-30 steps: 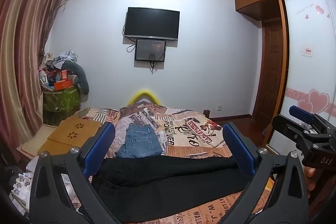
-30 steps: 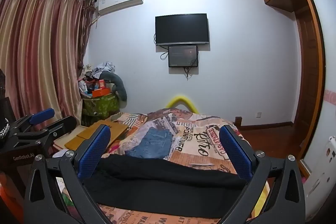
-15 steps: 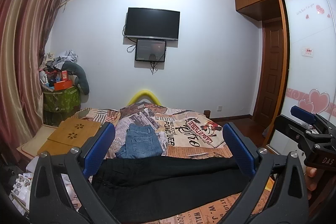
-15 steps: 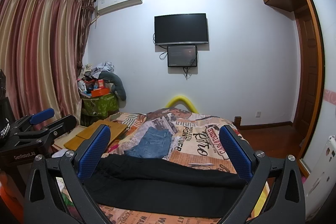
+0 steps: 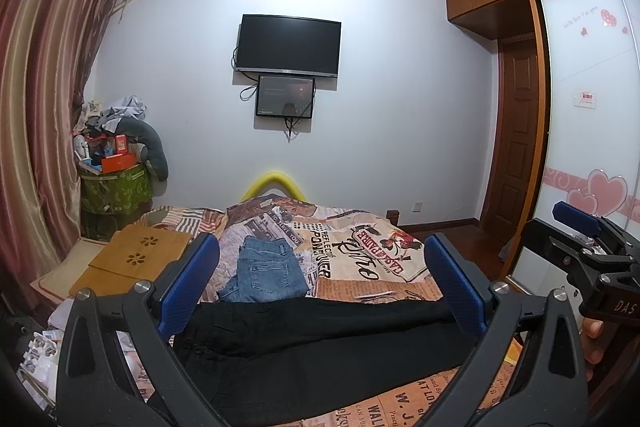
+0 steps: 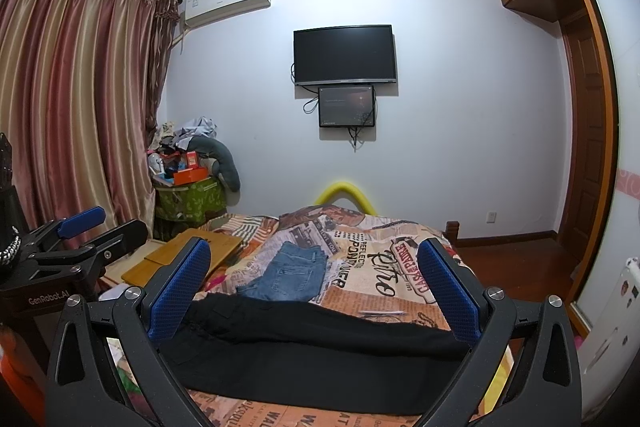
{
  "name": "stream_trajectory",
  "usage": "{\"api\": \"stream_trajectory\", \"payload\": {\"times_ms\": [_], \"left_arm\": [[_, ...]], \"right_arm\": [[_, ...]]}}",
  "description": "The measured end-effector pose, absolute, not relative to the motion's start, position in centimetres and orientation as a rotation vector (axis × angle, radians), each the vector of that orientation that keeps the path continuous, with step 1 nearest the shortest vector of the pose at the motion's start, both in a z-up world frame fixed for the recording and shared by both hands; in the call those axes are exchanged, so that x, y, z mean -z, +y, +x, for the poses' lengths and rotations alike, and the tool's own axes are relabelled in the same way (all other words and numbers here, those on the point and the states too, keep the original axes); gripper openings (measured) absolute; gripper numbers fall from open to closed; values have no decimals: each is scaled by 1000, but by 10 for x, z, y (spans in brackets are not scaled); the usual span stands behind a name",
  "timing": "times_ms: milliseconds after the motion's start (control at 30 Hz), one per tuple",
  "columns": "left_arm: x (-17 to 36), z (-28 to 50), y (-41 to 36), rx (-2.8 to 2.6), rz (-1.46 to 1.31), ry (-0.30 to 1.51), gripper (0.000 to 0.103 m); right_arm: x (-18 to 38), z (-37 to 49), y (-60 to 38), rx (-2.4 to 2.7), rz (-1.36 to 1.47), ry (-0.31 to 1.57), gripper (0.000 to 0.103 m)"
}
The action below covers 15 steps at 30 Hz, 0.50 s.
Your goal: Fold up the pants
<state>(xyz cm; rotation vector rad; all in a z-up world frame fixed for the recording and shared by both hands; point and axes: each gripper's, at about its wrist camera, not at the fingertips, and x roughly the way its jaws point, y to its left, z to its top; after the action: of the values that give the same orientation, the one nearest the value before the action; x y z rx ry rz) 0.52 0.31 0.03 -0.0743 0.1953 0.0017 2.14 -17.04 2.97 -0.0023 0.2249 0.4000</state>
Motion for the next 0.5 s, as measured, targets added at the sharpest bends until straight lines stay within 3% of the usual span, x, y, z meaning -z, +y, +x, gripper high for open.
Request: {"api": "stream_trajectory", "payload": {"times_ms": [500], "left_arm": [[0, 3, 1, 1, -69, 191, 103]], "right_arm": [[-29, 23, -173, -401, 2, 227, 103]]}}
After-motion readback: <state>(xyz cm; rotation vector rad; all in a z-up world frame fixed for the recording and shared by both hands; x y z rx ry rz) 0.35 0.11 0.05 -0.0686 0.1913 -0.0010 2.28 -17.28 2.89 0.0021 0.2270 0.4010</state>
